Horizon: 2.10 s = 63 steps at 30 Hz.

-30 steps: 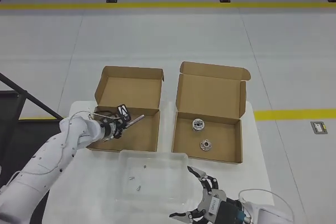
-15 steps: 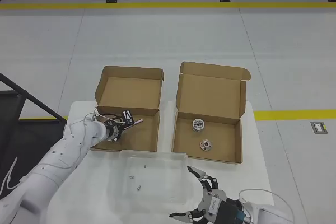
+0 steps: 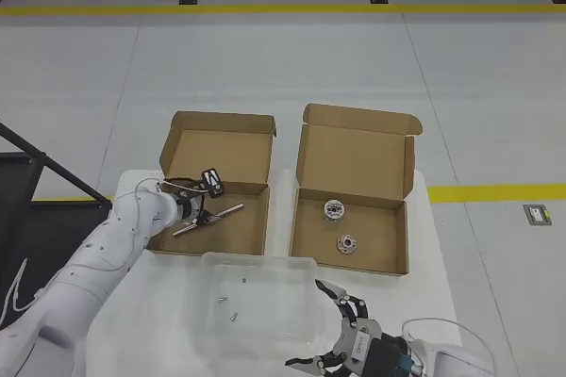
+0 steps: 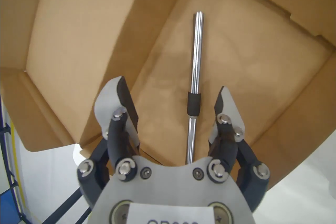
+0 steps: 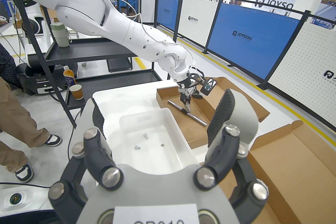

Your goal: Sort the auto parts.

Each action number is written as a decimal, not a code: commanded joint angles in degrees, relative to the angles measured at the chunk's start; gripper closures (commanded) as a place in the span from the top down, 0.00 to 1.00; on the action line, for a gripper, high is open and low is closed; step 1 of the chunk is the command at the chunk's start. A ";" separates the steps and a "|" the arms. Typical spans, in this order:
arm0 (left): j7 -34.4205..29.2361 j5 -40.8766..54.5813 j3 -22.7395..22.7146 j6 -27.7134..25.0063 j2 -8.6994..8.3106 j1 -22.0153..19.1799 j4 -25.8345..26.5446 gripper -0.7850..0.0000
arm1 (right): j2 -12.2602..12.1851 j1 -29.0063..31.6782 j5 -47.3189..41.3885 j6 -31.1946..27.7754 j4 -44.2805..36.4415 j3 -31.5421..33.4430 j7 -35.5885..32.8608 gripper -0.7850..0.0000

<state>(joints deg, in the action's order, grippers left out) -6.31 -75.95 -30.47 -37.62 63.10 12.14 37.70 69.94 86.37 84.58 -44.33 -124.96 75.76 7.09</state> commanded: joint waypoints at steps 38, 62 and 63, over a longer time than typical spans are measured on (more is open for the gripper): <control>-25.71 10.46 -14.88 -20.38 -15.62 24.06 54.74 1.00 | 0.00 0.00 0.00 0.00 0.00 0.00 0.00 1.00; -41.79 18.92 -13.26 -11.06 -18.57 29.06 58.65 0.99 | 0.00 0.00 0.00 0.00 0.00 0.00 0.00 1.00; -42.75 18.84 -13.42 -10.78 -18.68 29.33 58.68 0.91 | 0.00 0.00 0.00 0.00 0.00 0.00 0.00 1.00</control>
<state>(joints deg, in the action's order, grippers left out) -47.88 -57.06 -43.75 -48.54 44.55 41.18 96.40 69.94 86.37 84.58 -44.33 -124.96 75.76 7.09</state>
